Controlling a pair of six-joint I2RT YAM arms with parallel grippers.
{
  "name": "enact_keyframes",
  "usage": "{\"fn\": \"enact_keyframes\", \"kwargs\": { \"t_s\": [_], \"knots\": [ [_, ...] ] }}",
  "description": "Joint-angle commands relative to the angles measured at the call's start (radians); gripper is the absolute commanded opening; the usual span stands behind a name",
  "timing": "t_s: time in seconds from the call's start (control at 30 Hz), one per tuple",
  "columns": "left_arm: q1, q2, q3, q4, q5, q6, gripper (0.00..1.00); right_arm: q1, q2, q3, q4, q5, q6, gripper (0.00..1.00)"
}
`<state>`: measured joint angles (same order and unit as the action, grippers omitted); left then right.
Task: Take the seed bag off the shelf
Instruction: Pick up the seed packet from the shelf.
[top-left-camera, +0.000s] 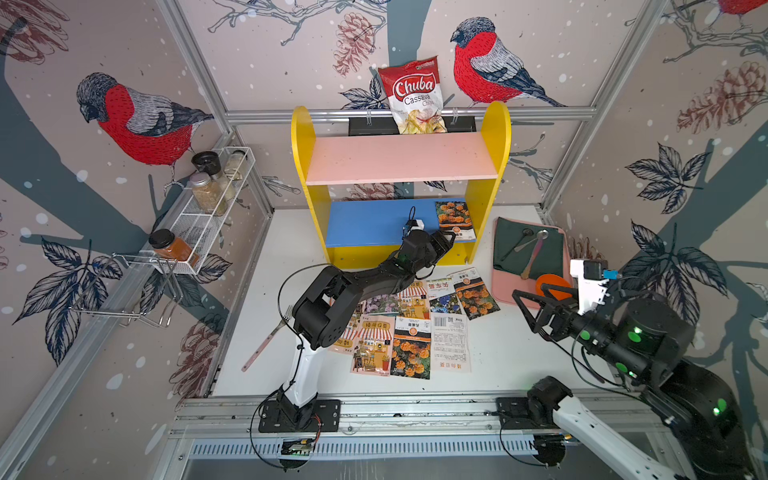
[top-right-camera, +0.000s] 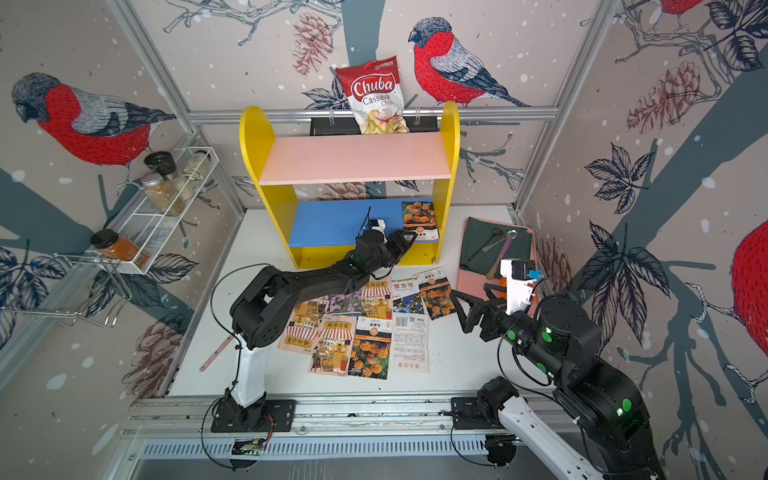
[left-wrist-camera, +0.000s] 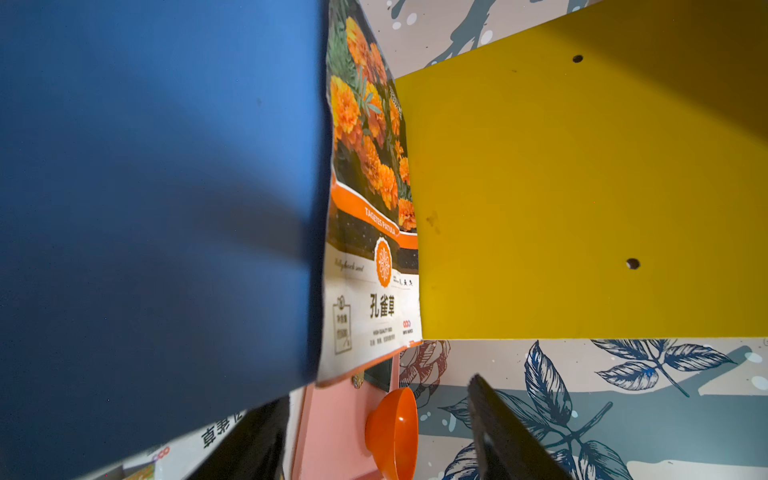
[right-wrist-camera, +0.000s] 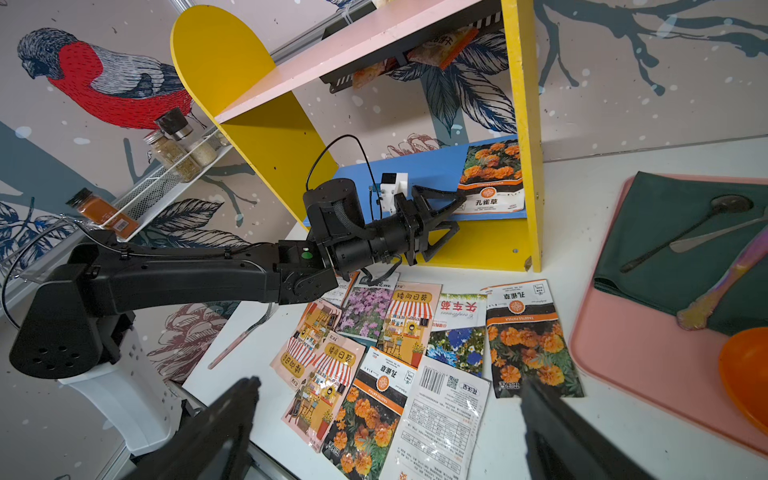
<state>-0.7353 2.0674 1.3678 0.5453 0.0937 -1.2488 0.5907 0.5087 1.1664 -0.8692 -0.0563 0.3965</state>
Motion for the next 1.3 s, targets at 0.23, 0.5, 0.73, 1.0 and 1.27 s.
{"fn": "enact_keyframes", "kwargs": {
  "t_s": [0.23, 0.5, 0.73, 1.0, 1.27],
  "knots": [
    [0.004, 0.029, 0.066, -0.076, -0.047, -0.018, 0.67, 0.001, -0.006, -0.016, 0.038, 0.016, 0.014, 1.0],
    [0.003, 0.058, 0.131, -0.135, -0.068, -0.029, 0.69, 0.001, -0.014, -0.027, 0.04, 0.016, 0.017, 1.0],
    [0.005, 0.085, 0.209, -0.23, -0.098, -0.037, 0.7, 0.001, -0.019, -0.037, 0.043, 0.016, 0.02, 1.0],
    [0.008, 0.104, 0.26, -0.313, -0.127, -0.044, 0.73, 0.001, -0.022, -0.048, 0.047, 0.016, 0.019, 1.0],
    [0.01, 0.126, 0.318, -0.392, -0.129, -0.036, 0.69, 0.001, -0.029, -0.05, 0.048, 0.016, 0.025, 1.0]
  ]
}}
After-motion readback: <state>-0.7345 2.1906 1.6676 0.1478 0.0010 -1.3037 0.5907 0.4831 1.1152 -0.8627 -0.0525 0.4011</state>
